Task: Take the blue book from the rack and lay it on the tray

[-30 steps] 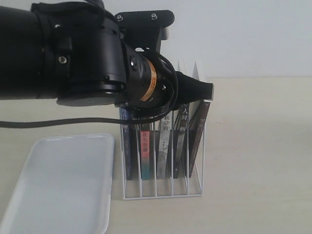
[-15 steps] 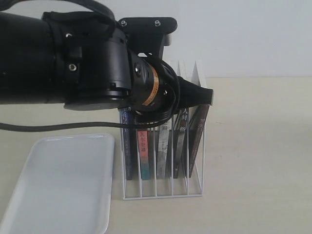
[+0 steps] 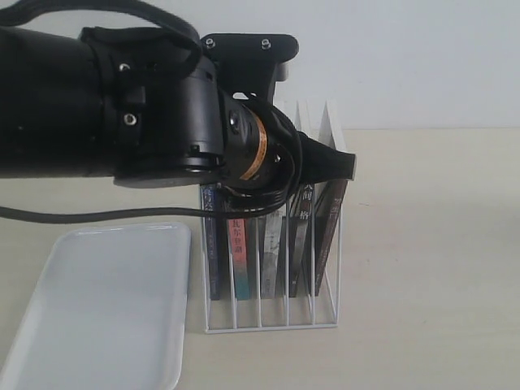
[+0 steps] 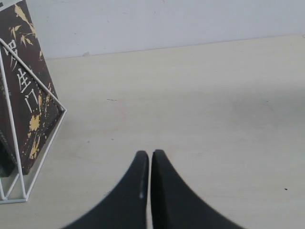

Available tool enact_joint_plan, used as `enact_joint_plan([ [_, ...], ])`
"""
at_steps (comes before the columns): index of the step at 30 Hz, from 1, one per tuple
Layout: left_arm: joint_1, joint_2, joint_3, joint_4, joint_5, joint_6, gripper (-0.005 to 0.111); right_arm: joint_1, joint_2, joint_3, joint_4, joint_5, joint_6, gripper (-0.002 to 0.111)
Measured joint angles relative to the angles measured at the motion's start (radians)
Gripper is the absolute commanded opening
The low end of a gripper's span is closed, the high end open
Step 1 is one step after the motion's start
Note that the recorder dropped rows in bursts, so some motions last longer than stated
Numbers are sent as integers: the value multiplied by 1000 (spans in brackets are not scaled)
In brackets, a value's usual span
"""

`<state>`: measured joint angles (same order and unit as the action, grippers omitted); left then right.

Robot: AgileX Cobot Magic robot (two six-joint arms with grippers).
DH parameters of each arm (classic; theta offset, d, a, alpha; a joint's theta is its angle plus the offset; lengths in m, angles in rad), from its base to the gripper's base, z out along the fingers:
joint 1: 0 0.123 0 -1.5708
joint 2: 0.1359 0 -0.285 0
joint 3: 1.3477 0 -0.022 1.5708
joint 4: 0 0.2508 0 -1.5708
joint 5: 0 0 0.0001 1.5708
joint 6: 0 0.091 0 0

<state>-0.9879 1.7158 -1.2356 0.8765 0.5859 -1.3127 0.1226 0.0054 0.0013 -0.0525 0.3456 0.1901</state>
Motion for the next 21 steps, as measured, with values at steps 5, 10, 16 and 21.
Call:
enact_joint_plan([
  [5,0,2,0,4,-3,0,34,0,0,0,0,0,0,1],
  [10,0,2,0,4,-3,0,25,0,0,0,0,0,0,1],
  [16,0,2,0,7,-3,15,4,0,0,0,0,0,0,1],
  [21,0,7,0,30,-1,22,4,0,0,0,0,0,0,1],
])
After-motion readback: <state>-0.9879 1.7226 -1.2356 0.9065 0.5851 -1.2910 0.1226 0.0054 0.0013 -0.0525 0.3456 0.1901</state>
